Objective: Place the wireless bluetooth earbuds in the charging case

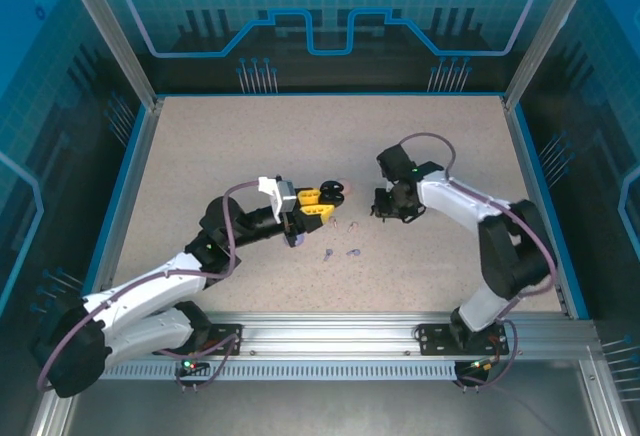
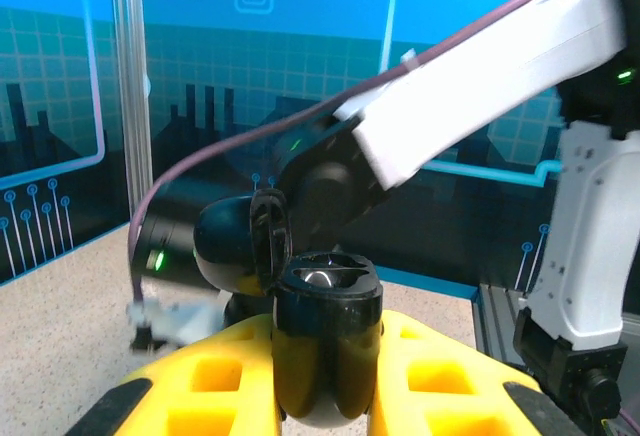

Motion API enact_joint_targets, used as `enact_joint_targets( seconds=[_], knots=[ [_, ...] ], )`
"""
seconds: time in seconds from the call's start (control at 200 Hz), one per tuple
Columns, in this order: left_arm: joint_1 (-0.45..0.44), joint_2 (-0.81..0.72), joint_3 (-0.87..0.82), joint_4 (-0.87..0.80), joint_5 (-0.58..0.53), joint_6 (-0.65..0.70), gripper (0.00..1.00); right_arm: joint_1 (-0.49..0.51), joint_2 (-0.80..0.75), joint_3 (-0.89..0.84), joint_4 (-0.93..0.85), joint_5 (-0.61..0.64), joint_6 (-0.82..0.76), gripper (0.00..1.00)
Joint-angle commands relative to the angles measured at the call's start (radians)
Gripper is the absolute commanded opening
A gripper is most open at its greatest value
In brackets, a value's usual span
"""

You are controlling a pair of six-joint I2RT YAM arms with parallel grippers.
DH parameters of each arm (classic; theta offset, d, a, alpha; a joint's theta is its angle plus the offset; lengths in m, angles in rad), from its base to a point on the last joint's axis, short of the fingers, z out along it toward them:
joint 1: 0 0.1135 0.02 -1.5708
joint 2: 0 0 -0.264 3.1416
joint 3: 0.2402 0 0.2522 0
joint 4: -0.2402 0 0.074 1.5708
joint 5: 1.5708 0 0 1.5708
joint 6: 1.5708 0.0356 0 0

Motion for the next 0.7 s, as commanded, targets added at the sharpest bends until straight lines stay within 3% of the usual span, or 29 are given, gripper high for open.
enact_joint_targets(
  seconds=[0.0, 0.35, 0.695],
  knots=[
    [-0.008, 0.043, -0.006, 0.071, -0.025, 0.004, 0.04, 0.016, -0.149, -0.008, -0.028, 0.014, 0.015, 0.25],
    [-0.014, 0.201, 0.039, 0.196, -0.022, -0.025, 0.03, 0.086, -0.576, 0.030, -0.029, 0.071, 0.049, 0.24],
    [-0.026, 0.335, 0.088, 0.336, -0.013, -0.076, 0.02, 0.301, -0.670, 0.060, 0.100, 0.199, 0.070, 0.24]
  ],
)
